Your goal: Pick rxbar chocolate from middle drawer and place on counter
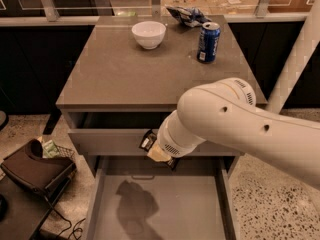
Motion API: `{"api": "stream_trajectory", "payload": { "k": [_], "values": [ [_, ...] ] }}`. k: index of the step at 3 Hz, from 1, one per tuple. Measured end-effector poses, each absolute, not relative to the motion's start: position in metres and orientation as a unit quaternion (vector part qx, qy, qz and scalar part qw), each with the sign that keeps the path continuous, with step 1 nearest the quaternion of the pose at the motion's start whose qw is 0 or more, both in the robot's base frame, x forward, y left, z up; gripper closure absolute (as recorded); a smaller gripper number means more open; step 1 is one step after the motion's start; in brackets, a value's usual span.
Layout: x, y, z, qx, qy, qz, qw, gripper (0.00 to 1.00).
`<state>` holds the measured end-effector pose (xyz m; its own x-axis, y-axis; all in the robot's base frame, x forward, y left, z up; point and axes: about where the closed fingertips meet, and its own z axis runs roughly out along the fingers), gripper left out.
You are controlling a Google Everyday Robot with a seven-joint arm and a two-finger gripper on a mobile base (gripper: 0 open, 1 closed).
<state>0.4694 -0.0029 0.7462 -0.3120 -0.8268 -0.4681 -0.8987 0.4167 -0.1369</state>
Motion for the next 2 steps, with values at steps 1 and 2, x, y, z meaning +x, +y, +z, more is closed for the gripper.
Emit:
{"api": "stream_trajectory", "payload": {
  "k": [1, 2],
  "values": [
    [0.4628, -0.0098, 0.7781, -0.563, 0.782, 0.073, 0.258, 1.00],
    [0.4629, -0.0097, 0.7782, -0.563, 0.782, 0.073, 0.258, 1.00]
  ]
}}
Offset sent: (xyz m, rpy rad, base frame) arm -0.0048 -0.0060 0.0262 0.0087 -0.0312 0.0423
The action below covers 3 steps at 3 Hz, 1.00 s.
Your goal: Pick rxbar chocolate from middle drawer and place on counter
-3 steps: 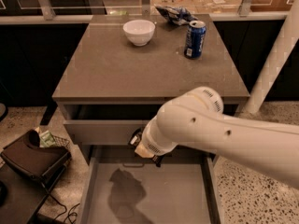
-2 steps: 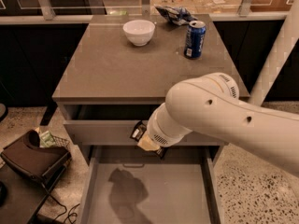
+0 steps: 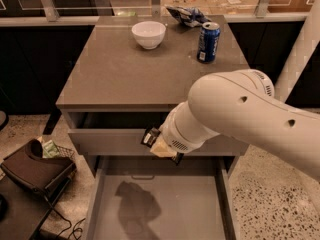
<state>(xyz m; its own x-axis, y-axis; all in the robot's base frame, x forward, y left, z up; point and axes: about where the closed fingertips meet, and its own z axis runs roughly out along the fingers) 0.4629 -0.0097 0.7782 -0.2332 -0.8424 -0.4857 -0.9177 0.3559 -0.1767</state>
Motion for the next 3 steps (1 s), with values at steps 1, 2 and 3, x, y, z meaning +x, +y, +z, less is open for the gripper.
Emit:
{"api": "stream_trajectory", "payload": {
  "k": [1, 2, 3],
  "values": [
    [0.473, -0.002, 0.786, -0.567, 0.778, 0.067, 0.264, 1.00],
    [0.505, 0.012, 0.807, -0.582, 0.767, 0.055, 0.264, 1.00],
    [0.544, 0.036, 0.837, -0.609, 0.746, 0.046, 0.265, 1.00]
  ]
}}
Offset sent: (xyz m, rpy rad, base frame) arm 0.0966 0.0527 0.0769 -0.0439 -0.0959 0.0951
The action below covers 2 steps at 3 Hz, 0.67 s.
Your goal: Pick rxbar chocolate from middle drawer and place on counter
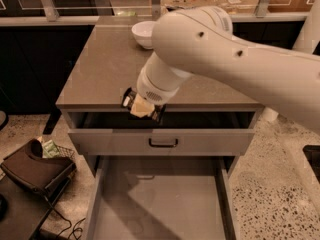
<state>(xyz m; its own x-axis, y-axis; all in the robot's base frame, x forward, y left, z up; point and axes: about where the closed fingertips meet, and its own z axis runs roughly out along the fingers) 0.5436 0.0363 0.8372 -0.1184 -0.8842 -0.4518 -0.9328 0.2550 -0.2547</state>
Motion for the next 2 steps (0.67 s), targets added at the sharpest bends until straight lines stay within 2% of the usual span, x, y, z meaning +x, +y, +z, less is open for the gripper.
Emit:
{"api": "stream_trajectory", "payload": {
  "k": [2],
  "values": [
    [0.604, 0.081, 0.883, -0.658, 0.712, 0.028, 0.244, 1.00]
  ]
}}
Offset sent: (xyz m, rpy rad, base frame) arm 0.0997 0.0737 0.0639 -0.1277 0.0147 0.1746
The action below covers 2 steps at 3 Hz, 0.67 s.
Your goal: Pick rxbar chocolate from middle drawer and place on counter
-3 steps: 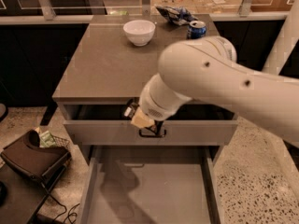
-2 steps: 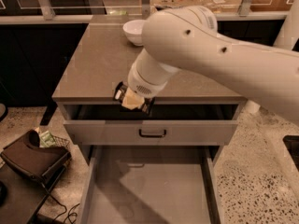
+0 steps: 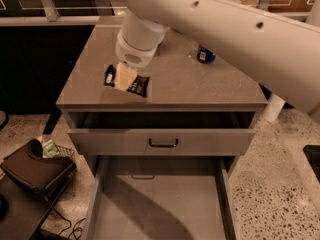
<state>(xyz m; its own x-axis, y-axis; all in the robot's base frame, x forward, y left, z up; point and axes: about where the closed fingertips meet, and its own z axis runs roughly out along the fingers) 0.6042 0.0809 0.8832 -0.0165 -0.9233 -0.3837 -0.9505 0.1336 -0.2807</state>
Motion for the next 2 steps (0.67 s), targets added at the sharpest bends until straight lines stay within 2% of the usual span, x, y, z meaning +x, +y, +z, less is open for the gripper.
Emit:
{"api": "stream_trajectory", "payload": {
  "k": [2],
  "values": [
    [0.663, 0.152, 0.843, -0.723, 0.651, 0.087, 0.214, 1.00]
  ]
}}
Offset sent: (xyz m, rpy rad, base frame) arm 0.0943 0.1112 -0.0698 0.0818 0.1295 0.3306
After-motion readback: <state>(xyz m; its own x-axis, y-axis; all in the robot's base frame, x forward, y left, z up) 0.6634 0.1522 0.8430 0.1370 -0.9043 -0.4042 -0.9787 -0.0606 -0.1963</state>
